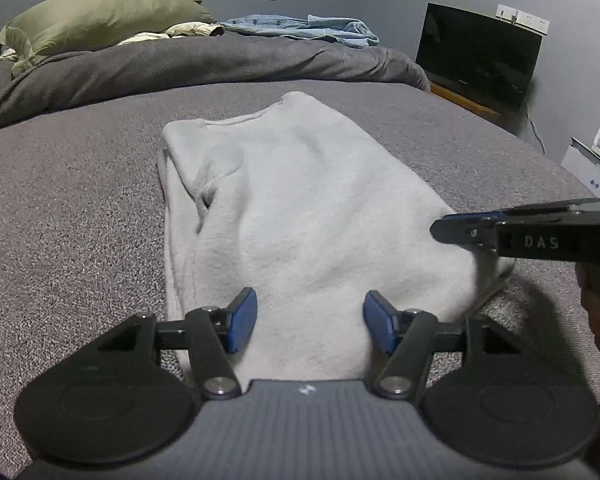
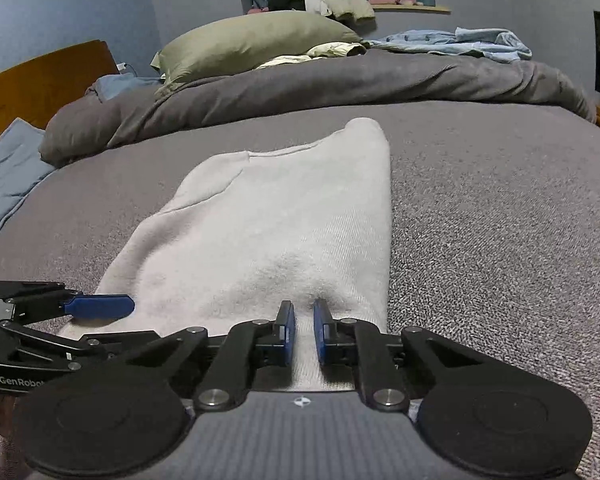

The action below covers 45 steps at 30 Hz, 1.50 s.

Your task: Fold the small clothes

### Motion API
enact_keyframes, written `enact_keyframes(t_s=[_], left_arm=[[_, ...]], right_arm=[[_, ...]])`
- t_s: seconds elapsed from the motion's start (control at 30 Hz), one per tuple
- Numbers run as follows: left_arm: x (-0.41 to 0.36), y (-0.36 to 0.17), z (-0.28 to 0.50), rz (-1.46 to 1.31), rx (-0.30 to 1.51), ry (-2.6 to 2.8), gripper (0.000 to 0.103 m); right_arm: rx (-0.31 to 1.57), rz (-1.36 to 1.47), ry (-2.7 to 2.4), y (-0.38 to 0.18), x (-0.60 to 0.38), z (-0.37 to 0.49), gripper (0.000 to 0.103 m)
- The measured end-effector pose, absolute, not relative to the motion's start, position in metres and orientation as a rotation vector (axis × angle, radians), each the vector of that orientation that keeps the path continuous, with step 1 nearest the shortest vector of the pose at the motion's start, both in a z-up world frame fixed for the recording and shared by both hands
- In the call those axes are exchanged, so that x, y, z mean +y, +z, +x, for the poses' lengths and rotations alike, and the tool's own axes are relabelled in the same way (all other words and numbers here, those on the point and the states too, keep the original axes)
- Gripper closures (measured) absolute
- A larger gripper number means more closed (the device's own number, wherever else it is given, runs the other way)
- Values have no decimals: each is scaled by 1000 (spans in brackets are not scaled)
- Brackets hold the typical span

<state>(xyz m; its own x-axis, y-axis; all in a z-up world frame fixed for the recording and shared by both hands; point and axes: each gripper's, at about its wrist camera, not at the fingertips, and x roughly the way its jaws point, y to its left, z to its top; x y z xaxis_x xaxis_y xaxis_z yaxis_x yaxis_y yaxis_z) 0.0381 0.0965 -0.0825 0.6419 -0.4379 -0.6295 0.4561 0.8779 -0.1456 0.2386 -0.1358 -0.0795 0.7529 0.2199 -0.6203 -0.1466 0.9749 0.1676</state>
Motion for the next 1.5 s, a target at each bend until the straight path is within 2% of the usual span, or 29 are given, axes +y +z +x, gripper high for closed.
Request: enact_keyframes(t_s=[0.07,0.1,0.17,0.37,0.43,0.5,0.53,0.57,0.6,0.63,0.7,0.87,1.03,1.23,1.5], left_arm=[[94,-81,39,25,712,-508,42],[94,-81,38,24,714,-507,42],[98,-81,37,17,717,-500,42],[98,-77,22,21,732,-466,38],[103,-73,9,0,721,-449,34],[106,-72,-9,9,727,-432,31],[106,-71,-17,31,729,-425,31],[105,-71,-27,65,729,-411,26],[106,-71,-35,91,733,-384,16],[107,-72,-42,101,741,-353,14],[111,-76,-56,73,756,-324,13],[108,-91,-68,-16,804,-266,9],[95,-96,-69,-22,769,-228,0],[75,-108,-73,97,750,-196,0],[86,-113,-73,53,748,-229,0]], right_arm=[[688,114,197,-75,-135,236,85],[686,116,199,-73,-135,234,78],[689,115,215,-69,-133,230,70],[697,30,207,-62,-126,201,61],[707,-21,191,-60,-122,187,59],[688,-20,184,-57,-123,172,42],[699,-3,184,-56,-126,169,38],[723,26,179,-57,-130,165,35],[744,48,169,-58,-133,162,35],[761,70,151,-60,-137,158,34],[777,104,117,-61,-144,151,21],[791,122,86,-66,-153,145,10],[761,110,79,-80,-159,143,5],[772,-7,132,-98,-163,138,0],[774,-87,139,-112,-156,137,0]])
